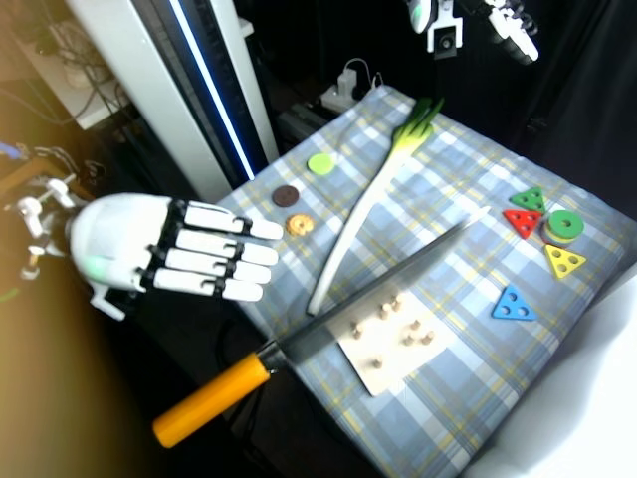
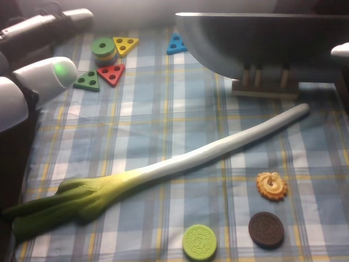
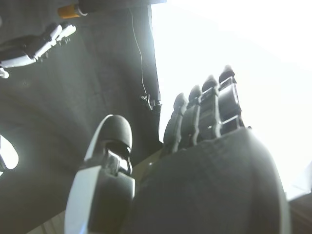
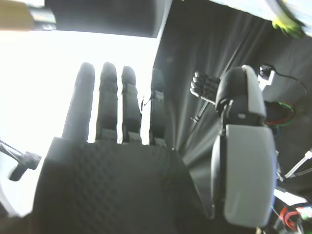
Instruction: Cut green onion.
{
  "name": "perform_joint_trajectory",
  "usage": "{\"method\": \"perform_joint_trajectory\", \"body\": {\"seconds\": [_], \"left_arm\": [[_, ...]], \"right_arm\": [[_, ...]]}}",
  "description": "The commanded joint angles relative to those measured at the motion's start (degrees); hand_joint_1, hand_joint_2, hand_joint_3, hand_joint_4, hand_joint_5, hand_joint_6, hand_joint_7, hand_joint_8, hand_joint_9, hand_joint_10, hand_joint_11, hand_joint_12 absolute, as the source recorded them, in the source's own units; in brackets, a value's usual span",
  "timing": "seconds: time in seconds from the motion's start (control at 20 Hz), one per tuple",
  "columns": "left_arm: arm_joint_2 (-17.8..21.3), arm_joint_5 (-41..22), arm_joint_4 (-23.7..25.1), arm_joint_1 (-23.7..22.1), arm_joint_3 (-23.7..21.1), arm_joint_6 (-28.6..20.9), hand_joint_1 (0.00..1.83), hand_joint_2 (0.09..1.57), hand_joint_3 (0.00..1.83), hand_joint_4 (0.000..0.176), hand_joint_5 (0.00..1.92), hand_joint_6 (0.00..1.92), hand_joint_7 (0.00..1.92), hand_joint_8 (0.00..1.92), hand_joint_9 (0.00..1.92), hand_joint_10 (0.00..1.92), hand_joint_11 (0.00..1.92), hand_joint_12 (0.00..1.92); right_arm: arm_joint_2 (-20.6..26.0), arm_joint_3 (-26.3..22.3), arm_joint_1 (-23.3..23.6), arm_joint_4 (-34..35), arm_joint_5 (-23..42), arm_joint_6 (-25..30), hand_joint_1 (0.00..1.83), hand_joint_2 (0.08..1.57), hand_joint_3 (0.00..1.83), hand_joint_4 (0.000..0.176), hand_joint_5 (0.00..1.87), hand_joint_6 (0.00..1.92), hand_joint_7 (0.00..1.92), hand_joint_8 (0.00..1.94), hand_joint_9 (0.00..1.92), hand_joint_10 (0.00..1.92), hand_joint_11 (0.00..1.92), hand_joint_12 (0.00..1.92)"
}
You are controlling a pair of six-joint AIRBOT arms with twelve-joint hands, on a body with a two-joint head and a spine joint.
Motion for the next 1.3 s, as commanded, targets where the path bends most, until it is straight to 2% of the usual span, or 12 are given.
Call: {"method": "perform_joint_trajectory", "body": {"seconds": [0.0,0.05,0.2,0.3,0.35,0.5,0.6,0.7,0.8,0.9,1.05,1.25], "left_arm": [[-0.10,-6.62,0.06,-0.65,-0.01,-0.38,0.00,1.47,0.01,0.131,0.35,0.00,0.30,0.00,0.29,0.01,0.00,0.51],[-0.10,-6.38,0.06,-0.65,-0.01,-0.39,0.00,1.47,0.01,0.134,0.33,0.00,0.28,0.00,0.28,0.00,0.00,0.46],[-0.11,-6.03,0.05,-0.61,0.03,-0.40,0.00,1.48,0.01,0.123,0.35,0.01,0.29,0.01,0.28,0.00,0.00,0.44],[-0.25,-5.77,0.09,-0.65,0.08,-0.40,0.03,1.48,0.00,0.127,0.36,0.00,0.32,0.00,0.36,0.01,0.07,0.57],[-0.31,-5.54,0.15,-0.65,0.11,-0.40,0.07,1.49,0.00,0.106,0.37,0.00,0.33,0.00,0.36,0.00,0.03,0.55],[-0.28,-3.97,0.44,-0.65,0.24,-0.40,0.07,1.49,0.00,0.101,0.38,0.00,0.32,0.00,0.34,0.00,0.07,0.42],[-0.46,-3.03,0.45,-0.65,0.30,-0.41,0.13,1.49,0.00,0.079,0.40,0.01,0.34,0.00,0.37,0.01,0.08,0.43],[-0.78,-2.30,0.59,-0.67,0.38,-0.46,0.22,1.49,0.00,0.080,0.39,0.00,0.36,0.01,0.40,0.01,0.07,0.45],[-0.95,-1.88,0.77,-0.71,0.49,-0.60,0.26,1.48,0.00,0.081,0.38,0.00,0.36,0.00,0.39,0.00,0.07,0.48],[-0.95,-1.58,0.77,-0.71,0.54,-0.69,0.32,1.46,0.00,0.066,0.43,0.00,0.38,0.00,0.42,0.00,0.04,0.65],[-1.19,-1.04,0.77,-0.70,0.70,-1.81,0.32,1.47,0.01,0.054,0.40,0.00,0.34,0.00,0.39,0.00,0.01,0.67],[-1.76,-0.35,0.49,-0.69,1.40,-3.42,0.32,1.48,0.00,0.061,0.42,0.00,0.41,0.00,0.43,0.00,0.05,0.72]], "right_arm": [[0.70,-0.03,0.71,1.98,8.01,-0.37,0.85,1.09,0.00,0.005,0.35,0.00,0.42,0.00,0.45,0.00,0.39,0.17],[1.17,-0.03,0.93,2.95,8.84,-1.44,0.86,1.06,0.00,0.012,0.37,0.00,0.41,0.00,0.44,0.00,0.42,0.11],[1.85,0.14,1.56,7.23,10.36,-5.45,0.82,1.05,0.00,0.000,0.33,0.00,0.38,0.00,0.41,0.00,0.40,0.08],[1.58,1.11,1.99,10.50,10.26,-6.54,0.87,0.91,0.00,0.056,0.14,0.00,0.15,0.00,0.18,0.00,0.16,0.00],[1.36,1.73,2.03,12.02,10.01,-6.54,0.88,0.88,0.00,0.075,0.08,0.00,0.07,0.00,0.08,0.00,0.06,0.00],[0.97,3.94,4.35,14.17,7.50,-6.55,0.90,0.84,0.00,0.120,0.01,0.00,0.00,0.00,0.00,0.00,0.00,0.00],[0.32,6.06,8.15,14.18,2.57,-7.04,0.86,0.86,0.00,0.120,0.00,0.00,0.00,0.00,0.00,0.00,0.00,0.00],[-0.52,7.83,11.06,14.19,-2.61,-8.72,0.83,0.86,0.00,0.169,0.00,0.00,0.00,0.00,0.00,0.00,0.00,0.00],[-1.67,9.82,13.75,14.15,-8.29,-9.97,0.88,0.85,0.00,0.172,0.00,0.00,0.00,0.00,0.00,0.00,0.00,0.00],[-2.90,12.17,16.23,14.12,-14.78,-11.26,0.95,0.85,0.00,0.172,0.00,0.00,0.00,0.00,0.00,0.00,0.00,0.00],[-4.45,15.11,18.53,14.05,-21.76,-11.65,0.93,0.85,0.00,0.176,0.00,0.00,0.00,0.00,0.00,0.00,0.00,0.00],[-6.88,18.35,22.97,12.85,-27.92,-12.47,0.92,0.84,0.00,0.176,0.00,0.00,0.02,0.00,0.00,0.00,0.00,0.00]]}}
